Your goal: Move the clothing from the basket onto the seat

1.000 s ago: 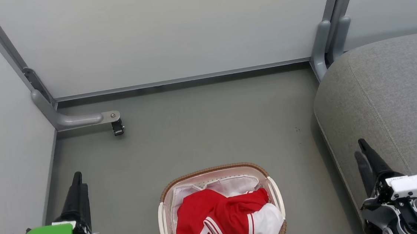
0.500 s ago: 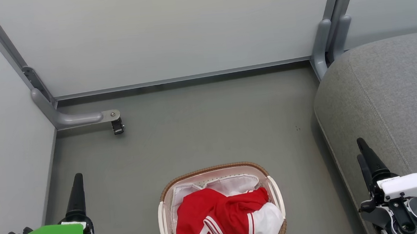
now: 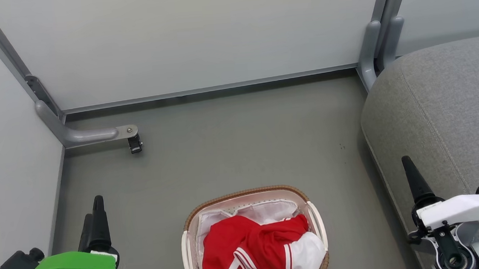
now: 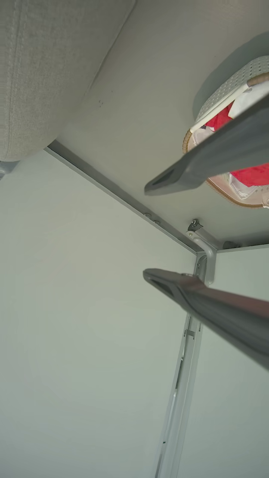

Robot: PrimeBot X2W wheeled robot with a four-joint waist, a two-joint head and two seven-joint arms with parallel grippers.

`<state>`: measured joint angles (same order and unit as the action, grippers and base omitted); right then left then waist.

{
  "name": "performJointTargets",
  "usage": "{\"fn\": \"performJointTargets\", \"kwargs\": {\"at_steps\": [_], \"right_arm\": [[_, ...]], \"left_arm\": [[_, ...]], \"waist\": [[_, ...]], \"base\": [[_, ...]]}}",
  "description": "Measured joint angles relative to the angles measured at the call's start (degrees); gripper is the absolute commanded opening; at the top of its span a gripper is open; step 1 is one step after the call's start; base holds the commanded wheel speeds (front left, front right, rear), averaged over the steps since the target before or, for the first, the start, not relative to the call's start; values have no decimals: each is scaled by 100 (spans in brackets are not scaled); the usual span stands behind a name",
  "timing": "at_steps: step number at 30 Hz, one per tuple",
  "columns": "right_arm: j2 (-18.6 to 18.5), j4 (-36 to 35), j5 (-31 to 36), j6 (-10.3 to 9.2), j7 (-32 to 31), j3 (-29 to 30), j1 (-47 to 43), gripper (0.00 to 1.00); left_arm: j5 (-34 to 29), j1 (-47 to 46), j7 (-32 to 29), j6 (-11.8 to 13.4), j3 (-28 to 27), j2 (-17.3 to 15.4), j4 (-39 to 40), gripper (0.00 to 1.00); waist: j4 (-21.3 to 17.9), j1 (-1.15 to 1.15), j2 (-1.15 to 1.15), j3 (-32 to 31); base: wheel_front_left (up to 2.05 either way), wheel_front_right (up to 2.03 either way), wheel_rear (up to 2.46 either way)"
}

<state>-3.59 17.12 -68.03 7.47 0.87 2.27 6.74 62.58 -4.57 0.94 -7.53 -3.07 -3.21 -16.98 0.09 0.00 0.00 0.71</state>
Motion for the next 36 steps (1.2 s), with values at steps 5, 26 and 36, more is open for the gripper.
{"fn": "performJointTargets", "kwargs": {"at_steps": [5, 26, 36], "right_arm": [[-8, 35, 465, 0, 104, -69, 12, 100], [-66, 315, 2544, 1, 492, -281, 79, 100], [-94, 482, 3283, 1, 661, -435, 98, 100]], "left_arm": [[-645, -14, 101, 12, 96, -47, 19, 100], [-2460, -16, 495, 422, 655, -312, -113, 100], [-3126, -15, 669, 561, 933, -412, -178, 100]], "waist": [[0, 0, 0, 7], [18, 0, 0, 36], [26, 0, 0, 44]], "base": [[0, 0, 0], [0, 0, 0], [0, 0, 0]]}}
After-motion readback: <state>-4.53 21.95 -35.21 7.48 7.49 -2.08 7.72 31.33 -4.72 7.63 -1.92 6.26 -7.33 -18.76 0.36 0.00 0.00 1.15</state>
